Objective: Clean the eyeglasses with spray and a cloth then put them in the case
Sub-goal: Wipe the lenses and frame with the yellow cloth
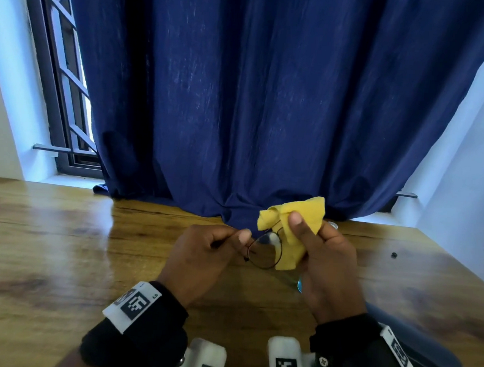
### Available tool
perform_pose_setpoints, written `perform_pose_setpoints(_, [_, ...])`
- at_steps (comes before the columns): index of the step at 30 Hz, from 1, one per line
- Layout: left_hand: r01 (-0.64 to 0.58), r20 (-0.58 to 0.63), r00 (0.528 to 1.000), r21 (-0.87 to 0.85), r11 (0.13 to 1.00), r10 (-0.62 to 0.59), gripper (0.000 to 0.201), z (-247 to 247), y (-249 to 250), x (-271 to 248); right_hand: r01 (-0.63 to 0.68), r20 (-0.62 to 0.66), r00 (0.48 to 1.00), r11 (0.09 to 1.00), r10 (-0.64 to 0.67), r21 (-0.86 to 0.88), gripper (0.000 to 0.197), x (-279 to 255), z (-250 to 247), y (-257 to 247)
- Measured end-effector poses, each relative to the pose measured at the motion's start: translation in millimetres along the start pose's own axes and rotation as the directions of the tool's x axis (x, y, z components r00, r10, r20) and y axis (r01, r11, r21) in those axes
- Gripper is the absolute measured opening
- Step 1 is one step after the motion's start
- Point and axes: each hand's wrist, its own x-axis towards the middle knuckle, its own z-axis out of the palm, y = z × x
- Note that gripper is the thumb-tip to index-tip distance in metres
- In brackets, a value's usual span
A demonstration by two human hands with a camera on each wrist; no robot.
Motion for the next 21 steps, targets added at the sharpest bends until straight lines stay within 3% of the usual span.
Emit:
perform_pose_setpoints(5, [0.004, 0.17, 0.985, -0.023, 1.0, 0.0, 0.02, -10, -2, 5, -0.009, -0.044, 0.999, 0.991, 0.015, 0.135, 0.038, 5, -5, -3])
perform_pose_setpoints(7, [-0.056, 0.15, 0.988, 0.052, 0.997, 0.047, 0.02, -12, -6, 7, -0.022, -0.029, 0.999, 0.987, 0.027, 0.159, 0.041, 5, -5, -4])
perform_pose_setpoints(9, [-0.029, 0.087, 0.996, 0.038, 0.999, 0.025, 0.017, -10, -9, 6, -0.024, -0.025, 0.999, 0.984, 0.028, 0.177, 0.042, 4, -5, -4])
perform_pose_setpoints(11, [0.164, 0.075, 0.985, -0.169, 0.972, -0.153, 0.018, -6, -9, 5, -0.012, -0.017, 1.0, 0.981, 0.015, 0.196, 0.041, 4, -4, -5])
perform_pose_setpoints(14, [0.499, 0.279, 0.866, -0.434, 0.75, -0.415, 0.039, -3, -6, 4, 0.009, 0.006, 1.0, 0.977, -0.011, 0.211, 0.044, 4, -2, -7])
perform_pose_setpoints(16, [0.615, 0.375, 0.788, -0.481, 0.624, -0.488, 0.037, -2, -1, 1, 0.016, 0.015, 1.0, 0.979, -0.019, 0.201, 0.05, 3, -2, -8])
perform_pose_setpoints(18, [0.641, 0.398, 0.767, -0.51, 0.573, -0.504, 0.029, -2, 1, 0, 0.012, 0.025, 1.0, 0.979, -0.018, 0.201, 0.051, 3, -2, -8])
perform_pose_setpoints(19, [0.598, 0.364, 0.802, -0.5, 0.627, -0.474, 0.029, -2, -1, 1, 0.008, 0.024, 1.0, 0.979, -0.013, 0.202, 0.049, 3, -2, -7])
perform_pose_setpoints(21, [0.352, 0.195, 0.932, -0.272, 0.896, -0.306, 0.023, -4, -4, 2, -0.002, 0.016, 1.0, 0.979, -0.001, 0.204, 0.045, 4, -2, -6])
